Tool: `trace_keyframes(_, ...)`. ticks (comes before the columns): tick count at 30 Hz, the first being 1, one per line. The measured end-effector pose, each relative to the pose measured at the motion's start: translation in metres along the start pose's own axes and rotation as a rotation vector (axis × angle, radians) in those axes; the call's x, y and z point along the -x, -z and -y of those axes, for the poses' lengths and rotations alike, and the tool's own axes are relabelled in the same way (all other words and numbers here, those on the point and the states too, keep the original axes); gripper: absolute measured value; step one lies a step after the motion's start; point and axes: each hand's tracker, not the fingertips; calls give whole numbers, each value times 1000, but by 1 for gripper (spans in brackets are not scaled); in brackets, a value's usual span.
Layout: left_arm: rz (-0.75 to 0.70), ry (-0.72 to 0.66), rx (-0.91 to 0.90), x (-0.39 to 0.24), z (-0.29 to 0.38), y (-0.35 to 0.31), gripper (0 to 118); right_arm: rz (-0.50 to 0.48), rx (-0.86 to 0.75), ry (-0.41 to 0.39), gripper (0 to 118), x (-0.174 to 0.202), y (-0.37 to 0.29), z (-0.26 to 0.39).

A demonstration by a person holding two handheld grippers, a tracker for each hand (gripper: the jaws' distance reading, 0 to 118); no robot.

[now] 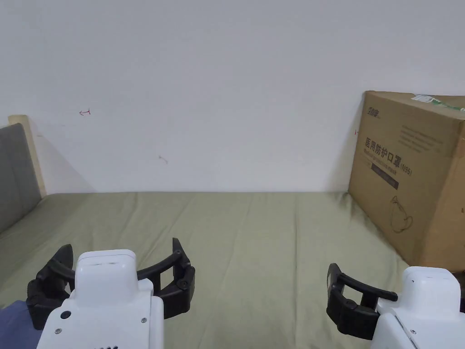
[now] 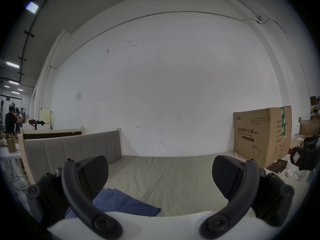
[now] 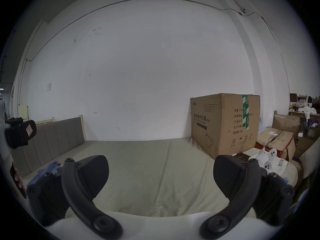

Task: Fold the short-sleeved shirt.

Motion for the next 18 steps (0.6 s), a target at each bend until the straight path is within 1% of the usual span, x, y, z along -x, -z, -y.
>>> trace_keyframes(3, 8, 10, -23, -3, -3, -1, 118, -4, -7, 0, 118, 0, -1, -2)
trace_keyframes(6, 56, 12, -8, -5, -7, 0, 118, -1, 4, -23, 118, 1, 1, -3)
trace_keyframes(7, 91, -3, 3, -5, -7, 1, 118, -3, 4, -26, 117, 0, 1, -2)
trace_keyframes(8, 114, -13, 20, -6, -6, 1, 116, -8, 2, -25, 116, 0, 0, -2)
trace_keyframes(9, 89, -2, 21, -7, -7, 2, 113, -12, -2, -18, 114, -1, -1, -2)
trace_keyframes(10, 76, 11, 20, -9, -6, 1, 102, -12, -10, -11, 107, -1, -1, -1)
trace_keyframes(11, 73, 17, 17, -10, -5, 0, 83, -7, -19, -9, 91, -1, -2, -1)
trace_keyframes(12, 58, 31, 17, -10, -5, 0, 54, -2, -27, -10, 61, -1, -2, -1)
trace_keyframes(13, 18, 64, 39, -11, -6, 2, 13, 17, -23, -15, 13, -1, 0, 0)
trace_keyframes(14, 0, 69, 76, -11, -5, 5, 3, 45, -16, -18, 6, -4, 1, 1)
trace_keyframes(15, 15, 53, 94, -8, -6, 6, 3, 31, -20, -3, 6, -9, 2, 2)
trace_keyframes(16, 102, -20, 128, 0, -3, 7, 3, -25, -4, 42, 6, -16, 3, 1)
trace_keyframes(17, 181, -121, 133, 8, -3, 11, 3, -28, 16, 52, 5, -20, 5, 0)
trace_keyframes(18, 179, -140, 167, 8, -4, 14, 2, -5, 17, 38, 4, -18, 6, -1)
